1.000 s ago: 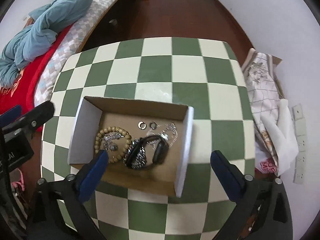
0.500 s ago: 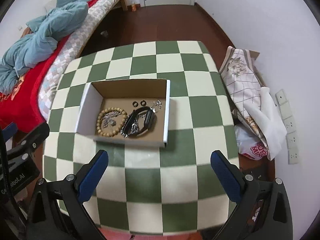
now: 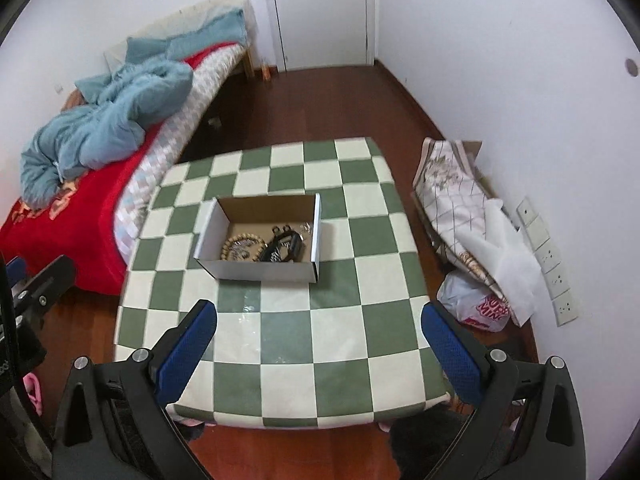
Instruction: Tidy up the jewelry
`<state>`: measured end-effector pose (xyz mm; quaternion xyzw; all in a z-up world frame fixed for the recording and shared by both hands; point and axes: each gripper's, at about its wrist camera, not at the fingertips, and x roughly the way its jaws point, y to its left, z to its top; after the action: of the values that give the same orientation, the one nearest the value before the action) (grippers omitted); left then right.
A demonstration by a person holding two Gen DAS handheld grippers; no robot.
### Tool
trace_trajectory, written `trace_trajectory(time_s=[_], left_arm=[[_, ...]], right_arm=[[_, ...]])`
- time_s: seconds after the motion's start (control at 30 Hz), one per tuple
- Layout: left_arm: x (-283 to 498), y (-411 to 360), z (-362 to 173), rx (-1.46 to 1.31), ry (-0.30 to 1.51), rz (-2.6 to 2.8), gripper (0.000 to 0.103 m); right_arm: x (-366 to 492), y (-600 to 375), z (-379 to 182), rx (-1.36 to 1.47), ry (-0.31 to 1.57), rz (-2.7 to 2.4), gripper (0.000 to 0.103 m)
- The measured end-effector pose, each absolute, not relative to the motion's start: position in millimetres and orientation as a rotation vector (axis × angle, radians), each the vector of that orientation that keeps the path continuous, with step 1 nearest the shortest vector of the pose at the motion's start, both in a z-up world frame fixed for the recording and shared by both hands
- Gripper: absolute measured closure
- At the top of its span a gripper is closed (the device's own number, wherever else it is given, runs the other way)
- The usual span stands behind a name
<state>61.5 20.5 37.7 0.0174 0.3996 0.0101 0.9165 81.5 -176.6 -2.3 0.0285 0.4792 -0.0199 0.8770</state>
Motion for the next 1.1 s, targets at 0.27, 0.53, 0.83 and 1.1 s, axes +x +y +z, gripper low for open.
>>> trace_trajectory(time_s=[0.27, 0.53, 0.83, 1.1], left_arm=[[32, 23, 86, 0.024, 0.762, 0.027, 0.0], [40, 20, 100, 0.012, 0.78, 0.023, 0.0], [59, 12, 88, 0.006, 0.824, 0.046, 0.0], [66, 11, 78, 0.015, 0.851, 0.043, 0.0]], right_arm=[[43, -182, 60, 0.068, 0.918, -0.042, 0.0], [44, -180, 97, 0.027, 0.897, -0.054, 0.0], [70, -180, 100, 0.008, 0.9, -0.081, 0.0], [84, -180, 85, 0.01, 0.926, -0.086, 0.0]])
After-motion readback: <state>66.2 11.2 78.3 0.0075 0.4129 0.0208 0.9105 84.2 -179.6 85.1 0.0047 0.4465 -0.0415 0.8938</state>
